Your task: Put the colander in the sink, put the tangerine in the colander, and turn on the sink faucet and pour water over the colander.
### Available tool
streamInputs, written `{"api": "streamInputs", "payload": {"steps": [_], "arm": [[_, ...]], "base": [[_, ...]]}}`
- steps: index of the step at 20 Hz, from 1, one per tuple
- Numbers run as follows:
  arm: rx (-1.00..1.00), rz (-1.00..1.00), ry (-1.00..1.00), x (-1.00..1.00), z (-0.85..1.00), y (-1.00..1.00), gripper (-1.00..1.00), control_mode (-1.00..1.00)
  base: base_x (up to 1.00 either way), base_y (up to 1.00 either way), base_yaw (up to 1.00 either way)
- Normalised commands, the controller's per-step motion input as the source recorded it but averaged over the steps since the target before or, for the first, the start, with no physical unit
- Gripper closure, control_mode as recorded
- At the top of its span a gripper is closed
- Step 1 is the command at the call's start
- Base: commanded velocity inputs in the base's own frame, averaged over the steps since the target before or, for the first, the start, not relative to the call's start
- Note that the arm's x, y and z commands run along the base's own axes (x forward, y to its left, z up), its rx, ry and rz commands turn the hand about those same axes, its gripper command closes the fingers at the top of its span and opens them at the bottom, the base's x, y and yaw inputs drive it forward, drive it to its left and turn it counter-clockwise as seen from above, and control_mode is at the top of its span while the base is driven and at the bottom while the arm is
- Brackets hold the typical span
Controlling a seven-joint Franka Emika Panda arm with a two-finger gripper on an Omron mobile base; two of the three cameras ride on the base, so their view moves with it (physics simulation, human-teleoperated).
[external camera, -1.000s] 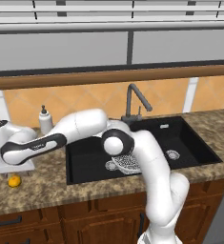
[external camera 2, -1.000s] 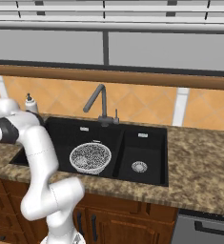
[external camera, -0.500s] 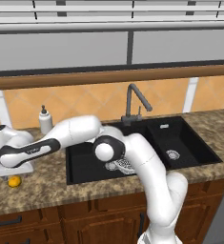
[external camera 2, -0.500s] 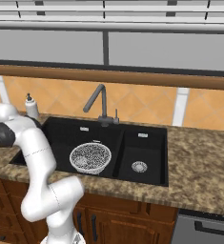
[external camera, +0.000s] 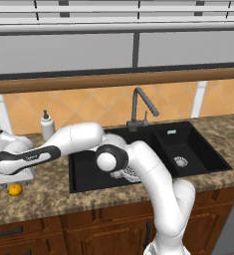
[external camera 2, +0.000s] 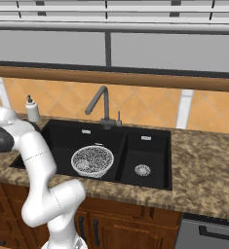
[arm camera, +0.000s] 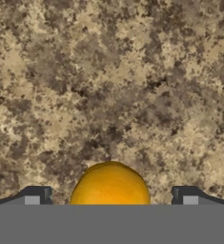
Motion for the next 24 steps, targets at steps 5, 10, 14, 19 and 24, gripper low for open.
{"api": "streamInputs", "payload": {"steps": [5, 10, 14, 19, 24], "arm": [[-0.02, -0.02, 0.0, -0.01, -0.08, 0.03, -1.0, -1.0], [0.0, -0.02, 0.0, -0.09, -0.01, 0.0, -1.0, -1.0], [0.0, 0.0, 0.0, -0.19, 0.0, 0.0, -1.0, -1.0], [0.0, 0.0, 0.0, -0.07, -0.03, 0.0, -1.0, -1.0], [0.0, 0.0, 0.0, 0.0, -0.1, -0.03, -1.0, -1.0]], "base": [[0.0, 0.0, 0.0], [0.0, 0.0, 0.0], [0.0, 0.0, 0.0], [0.0, 0.0, 0.0], [0.0, 0.0, 0.0]]}}
